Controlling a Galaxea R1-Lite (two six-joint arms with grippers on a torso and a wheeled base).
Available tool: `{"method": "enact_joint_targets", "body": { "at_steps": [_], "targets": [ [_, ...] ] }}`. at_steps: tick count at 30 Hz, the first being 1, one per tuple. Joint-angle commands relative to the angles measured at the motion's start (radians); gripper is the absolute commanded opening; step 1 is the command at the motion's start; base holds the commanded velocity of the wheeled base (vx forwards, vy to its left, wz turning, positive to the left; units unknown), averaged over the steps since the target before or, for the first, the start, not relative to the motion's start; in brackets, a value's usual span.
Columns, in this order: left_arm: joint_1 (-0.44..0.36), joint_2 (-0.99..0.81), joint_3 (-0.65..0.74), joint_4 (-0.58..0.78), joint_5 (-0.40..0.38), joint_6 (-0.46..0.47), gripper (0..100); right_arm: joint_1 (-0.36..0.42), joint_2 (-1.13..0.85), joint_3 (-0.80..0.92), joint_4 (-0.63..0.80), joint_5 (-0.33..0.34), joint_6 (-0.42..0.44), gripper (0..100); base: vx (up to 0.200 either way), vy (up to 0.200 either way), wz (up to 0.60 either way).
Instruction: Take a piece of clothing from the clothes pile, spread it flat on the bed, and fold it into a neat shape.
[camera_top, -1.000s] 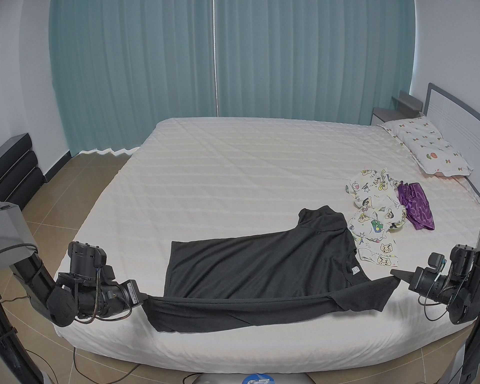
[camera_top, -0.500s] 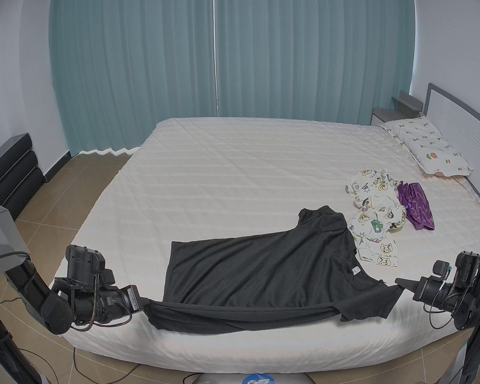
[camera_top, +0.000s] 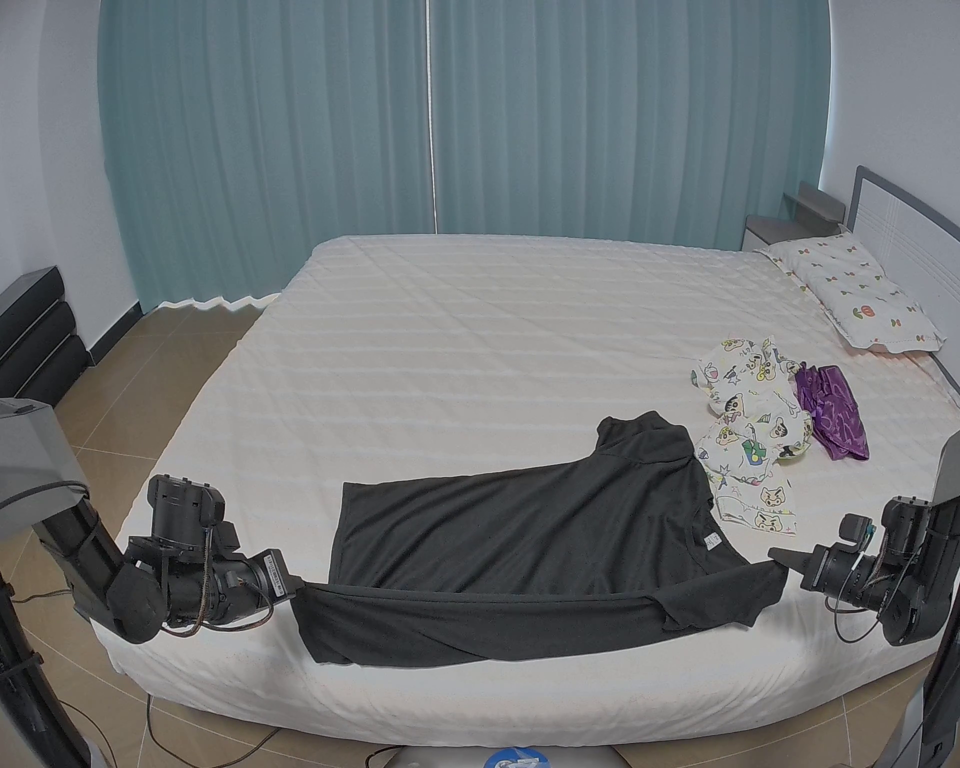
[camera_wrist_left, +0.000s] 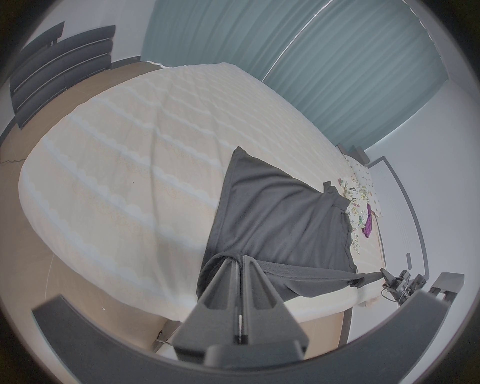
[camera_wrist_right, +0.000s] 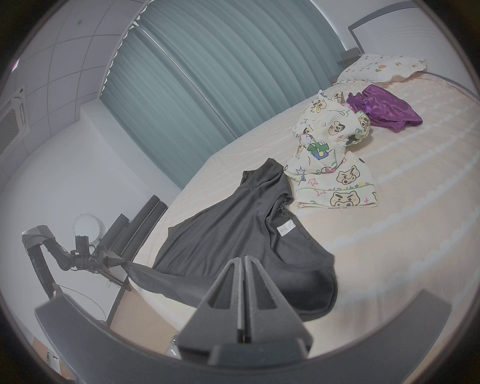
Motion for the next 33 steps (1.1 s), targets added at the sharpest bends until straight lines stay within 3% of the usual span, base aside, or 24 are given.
{"method": "enact_joint_targets", "body": {
  "at_steps": [1,10,16,23,26,33],
  "targets": [
    [0.015,0.106,-0.057,0.0,0.013,0.0,0,0.017,0.069,-0.058,-0.013,-0.013,0.0,0,0.0,0.0,0.0],
    [0.014,0.206,-0.161,0.003,0.035,0.006,0,0.028,0.088,-0.156,0.1,-0.021,0.002,0,0.0,0.0,0.0],
    [0.008,0.266,-0.212,0.007,0.041,0.006,0,0.048,0.137,-0.216,0.137,-0.068,0.002,0,0.0,0.0,0.0],
    [-0.002,0.315,-0.224,0.0,0.094,0.007,0,0.059,0.172,-0.27,0.168,-0.071,0.002,0,0.0,0.0,0.0],
    [-0.011,0.33,-0.247,0.001,0.127,0.007,0,0.071,0.21,-0.316,0.179,-0.128,0.002,0,0.0,0.0,0.0],
    [-0.025,0.343,-0.261,0.006,0.166,0.01,0,0.08,0.218,-0.337,0.198,-0.133,0.002,0,0.0,0.0,0.0]
  ]
}}
